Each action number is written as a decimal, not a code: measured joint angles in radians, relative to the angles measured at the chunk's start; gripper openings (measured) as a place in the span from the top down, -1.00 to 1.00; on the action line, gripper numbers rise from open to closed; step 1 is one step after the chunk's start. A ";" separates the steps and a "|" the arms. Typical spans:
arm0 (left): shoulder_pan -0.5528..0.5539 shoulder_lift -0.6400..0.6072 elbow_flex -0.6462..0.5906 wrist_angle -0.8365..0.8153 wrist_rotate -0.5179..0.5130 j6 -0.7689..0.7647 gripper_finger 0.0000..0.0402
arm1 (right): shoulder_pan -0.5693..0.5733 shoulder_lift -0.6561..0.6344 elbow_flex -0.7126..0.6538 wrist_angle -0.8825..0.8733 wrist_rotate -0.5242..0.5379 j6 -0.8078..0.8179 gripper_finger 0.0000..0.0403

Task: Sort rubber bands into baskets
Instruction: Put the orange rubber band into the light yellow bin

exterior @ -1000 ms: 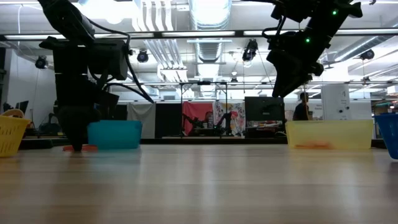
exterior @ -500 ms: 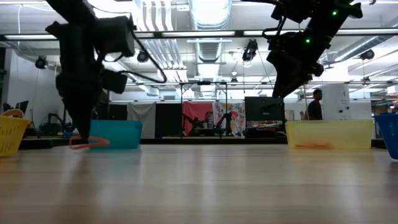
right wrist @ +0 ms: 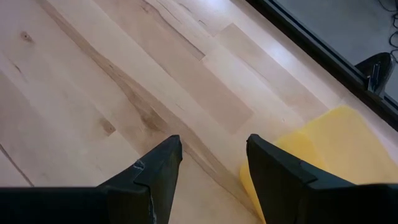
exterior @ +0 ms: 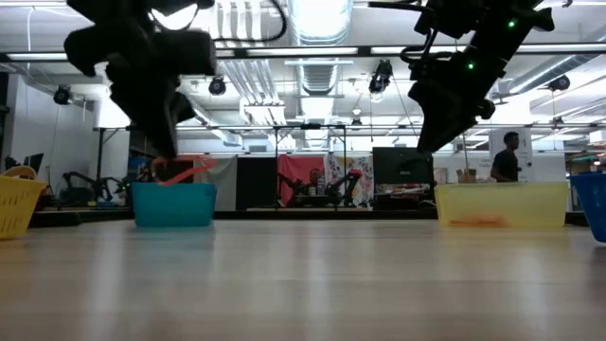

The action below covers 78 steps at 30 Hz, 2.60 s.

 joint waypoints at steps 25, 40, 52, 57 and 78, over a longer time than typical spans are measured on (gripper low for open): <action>0.002 -0.007 -0.038 0.551 -0.001 0.219 1.00 | 0.319 0.131 -0.124 0.867 -0.002 -0.736 0.12; 0.003 -0.006 -0.042 0.592 -0.001 0.225 1.00 | 0.320 0.404 0.135 0.883 0.044 -1.048 0.12; 0.005 -0.006 -0.046 0.586 -0.002 0.218 1.00 | 0.319 0.488 0.249 0.876 0.043 -1.169 0.24; 0.008 -0.005 -0.048 0.584 -0.003 0.218 1.00 | 0.319 0.486 0.252 0.873 0.033 -1.178 0.55; 0.008 -0.032 0.019 0.324 -0.187 0.169 0.22 | 0.229 0.441 0.258 0.568 0.321 -1.086 0.96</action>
